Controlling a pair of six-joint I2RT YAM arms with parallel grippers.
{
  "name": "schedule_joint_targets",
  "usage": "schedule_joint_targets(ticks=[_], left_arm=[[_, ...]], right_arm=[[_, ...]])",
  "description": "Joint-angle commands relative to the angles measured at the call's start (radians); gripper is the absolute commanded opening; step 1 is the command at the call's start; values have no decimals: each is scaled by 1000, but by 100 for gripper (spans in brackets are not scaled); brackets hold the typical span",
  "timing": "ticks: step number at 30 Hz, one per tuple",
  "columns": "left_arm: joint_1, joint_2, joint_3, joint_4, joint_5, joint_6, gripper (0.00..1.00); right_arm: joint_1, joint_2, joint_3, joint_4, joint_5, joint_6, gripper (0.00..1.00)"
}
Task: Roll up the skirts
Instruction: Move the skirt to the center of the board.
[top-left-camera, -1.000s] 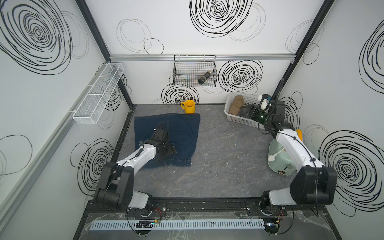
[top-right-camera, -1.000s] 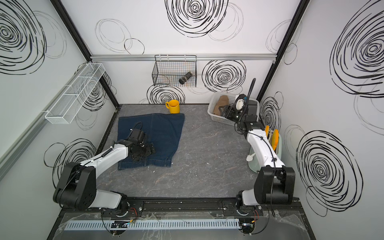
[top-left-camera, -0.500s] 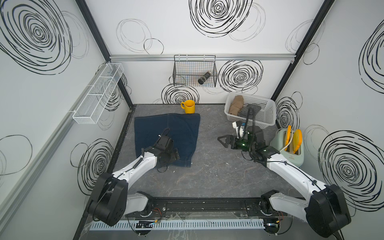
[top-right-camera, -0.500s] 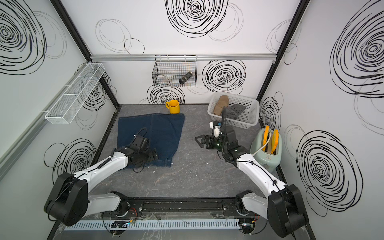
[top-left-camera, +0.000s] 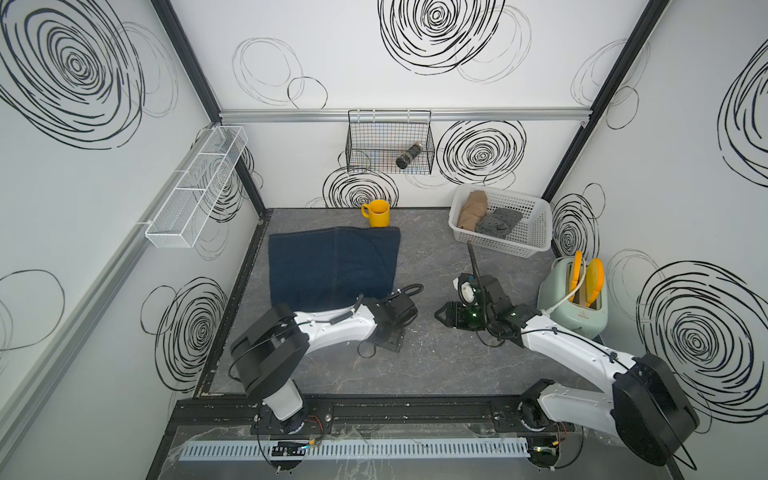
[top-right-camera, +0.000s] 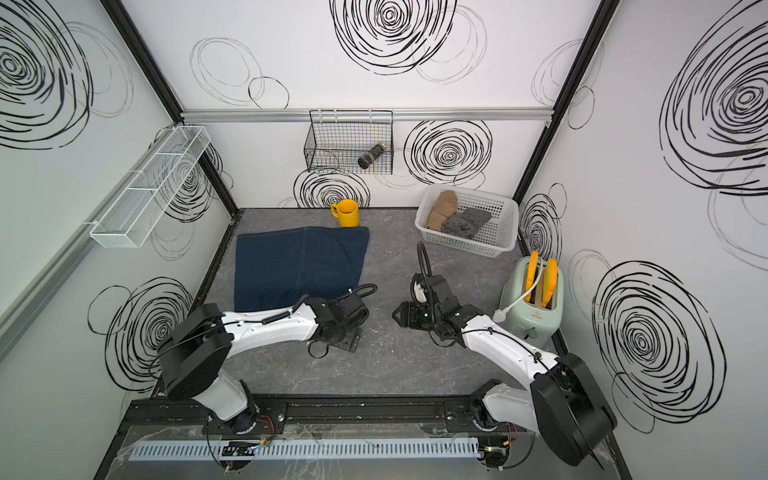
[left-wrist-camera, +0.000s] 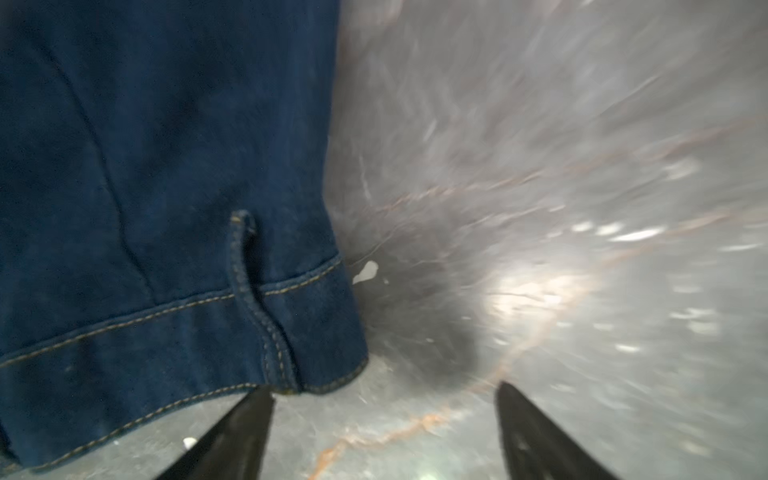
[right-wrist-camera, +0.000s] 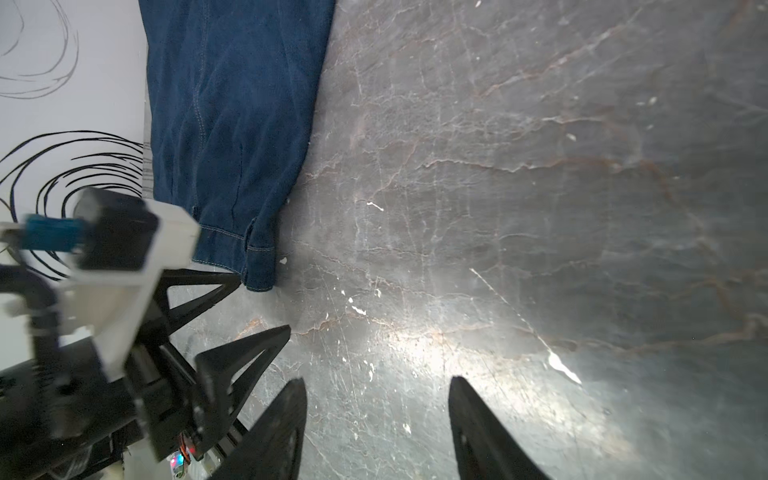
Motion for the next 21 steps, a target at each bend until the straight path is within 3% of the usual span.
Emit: schedule_joint_targets(ticks=[1, 3, 7, 8, 16, 21], left_arm=[[-5, 34, 29, -39, -93, 0, 69], [-13, 37, 33, -12, -89, 9, 53], [-57, 78, 87, 30, -119, 58, 6], [-79, 92, 107, 38, -120, 76, 0], [-376, 139, 248, 144, 40, 128, 0], [-505, 186, 285, 188, 91, 146, 0]], right_arm=[[-16, -31, 7, -49, 46, 15, 57], [-45, -41, 12, -80, 49, 16, 57], [-132, -53, 8, -110, 32, 7, 55], [-159, -54, 7, -118, 34, 7, 54], [-279, -48, 29, -210, 83, -12, 54], [-339, -62, -6, -170, 76, -5, 59]])
